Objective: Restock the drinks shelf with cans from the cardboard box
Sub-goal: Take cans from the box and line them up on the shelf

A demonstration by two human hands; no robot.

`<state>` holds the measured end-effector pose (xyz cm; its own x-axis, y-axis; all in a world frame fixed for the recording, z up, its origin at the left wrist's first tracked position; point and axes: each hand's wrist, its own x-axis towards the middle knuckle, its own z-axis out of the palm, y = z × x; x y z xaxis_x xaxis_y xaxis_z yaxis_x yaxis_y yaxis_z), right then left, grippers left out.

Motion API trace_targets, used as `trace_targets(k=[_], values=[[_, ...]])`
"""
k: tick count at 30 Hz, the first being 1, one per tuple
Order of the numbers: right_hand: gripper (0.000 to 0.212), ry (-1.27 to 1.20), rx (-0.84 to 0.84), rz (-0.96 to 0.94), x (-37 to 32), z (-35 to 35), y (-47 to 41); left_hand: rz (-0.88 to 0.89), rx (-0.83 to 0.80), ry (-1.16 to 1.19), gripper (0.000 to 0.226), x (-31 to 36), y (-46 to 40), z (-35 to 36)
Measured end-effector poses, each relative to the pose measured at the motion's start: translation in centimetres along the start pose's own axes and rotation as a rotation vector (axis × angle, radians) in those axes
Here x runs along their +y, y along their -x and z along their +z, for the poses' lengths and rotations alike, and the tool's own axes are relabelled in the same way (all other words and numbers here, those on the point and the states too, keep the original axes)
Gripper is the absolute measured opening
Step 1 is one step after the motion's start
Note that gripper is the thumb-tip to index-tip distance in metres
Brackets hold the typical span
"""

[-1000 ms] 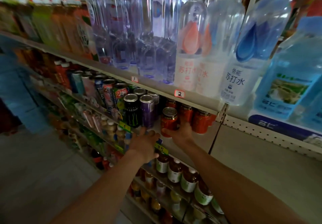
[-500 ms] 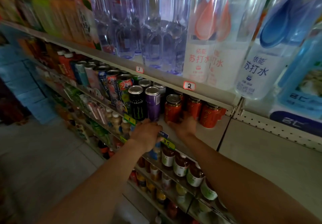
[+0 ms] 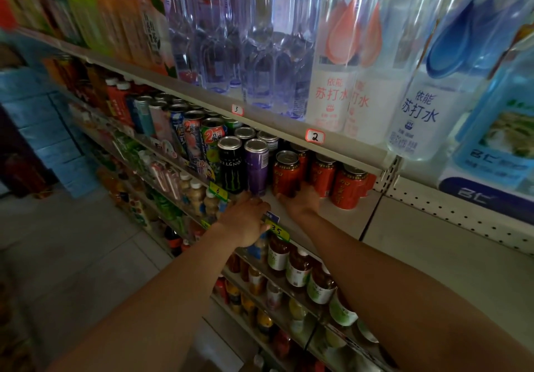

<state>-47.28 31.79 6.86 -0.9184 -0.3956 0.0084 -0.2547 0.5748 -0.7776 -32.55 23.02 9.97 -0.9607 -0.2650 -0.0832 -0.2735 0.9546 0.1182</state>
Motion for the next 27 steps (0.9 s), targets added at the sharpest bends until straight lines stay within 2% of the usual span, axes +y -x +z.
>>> trace_targets(k=[2,4,6,8,10,12,15,17,18,19,20,21,22,24,27], values=[[0.06,0.049,-0.022,-0.014,-0.5,-0.6,0.9,0.034,0.127,0.154,0.059,-0.4,1.3,0.9],[0.05,-0.018,0.037,-0.094,-1.4,-1.8,3.3,0.065,0.329,0.27,0.06,-1.1,3.0,2.1],[0.034,-0.17,0.209,-0.254,-1.9,-2.5,7.4,0.02,0.497,0.398,0.049,-2.1,5.1,4.2],[0.022,-0.231,0.332,-0.511,-1.4,-2.0,12.7,-0.149,0.574,0.543,0.036,-3.2,8.2,7.7],[0.012,-0.245,0.173,-0.724,0.9,1.0,17.0,-0.382,0.495,0.635,0.029,-4.4,11.6,12.8],[0.013,-0.131,-0.193,-0.728,6.2,6.5,20.2,-0.577,0.274,0.699,0.024,-5.4,15.6,20.4],[0.025,0.174,-0.764,-0.402,16.7,15.4,23.2,-0.775,-0.057,0.742,0.023,-4.9,22.0,30.5],[0.027,0.357,-1.029,-0.218,25.0,21.1,26.0,-0.854,-0.162,0.819,0.049,-3.8,26.2,38.0],[0.034,0.385,-1.092,-0.189,28.2,22.8,26.9,-0.897,-0.195,0.85,0.057,-3.1,27.8,40.5],[0.038,0.441,-1.141,-0.169,30.4,24.2,27.5,-0.962,-0.239,0.892,0.05,-2.9,29.0,42.7],[0.038,0.496,-1.246,-0.147,34.8,27.5,29.4,-1.048,-0.332,0.924,0.032,-2.3,31.5,47.3],[0.036,0.556,-1.318,-0.139,36.9,29.8,30.3,-1.084,-0.338,0.941,0.016,-2.4,32.9,50.4],[0.035,0.608,-1.368,-0.134,39.2,31.9,31.1,-1.099,-0.338,0.972,0.014,-2.2,34.4,53.3],[0.039,0.668,-1.397,-0.155,44.4,36.3,32.8,-1.133,-0.348,0.99,0.03,-1.5,37.0,59.2],[0.067,0.719,-1.327,-0.233,50.2,42.4,34.4,-1.19,-0.365,0.969,0.022,-1.5,39.6,66.7]])
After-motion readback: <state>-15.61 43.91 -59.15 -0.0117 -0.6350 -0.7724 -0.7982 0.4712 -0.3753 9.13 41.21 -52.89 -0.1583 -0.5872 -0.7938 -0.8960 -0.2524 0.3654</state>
